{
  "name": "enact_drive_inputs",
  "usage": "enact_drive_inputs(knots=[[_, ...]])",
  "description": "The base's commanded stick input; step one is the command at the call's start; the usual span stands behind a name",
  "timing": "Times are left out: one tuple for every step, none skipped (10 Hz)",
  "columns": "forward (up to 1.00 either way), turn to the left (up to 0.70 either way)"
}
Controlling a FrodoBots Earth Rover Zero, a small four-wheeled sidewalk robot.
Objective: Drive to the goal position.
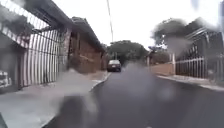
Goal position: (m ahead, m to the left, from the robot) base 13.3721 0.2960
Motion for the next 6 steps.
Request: enact_drive_inputs(knots=[[0.70,-0.35],[0.70,-0.35],[0.70,-0.35],[0.70,-0.35],[0.70,-0.18],[0.70,0.00]])
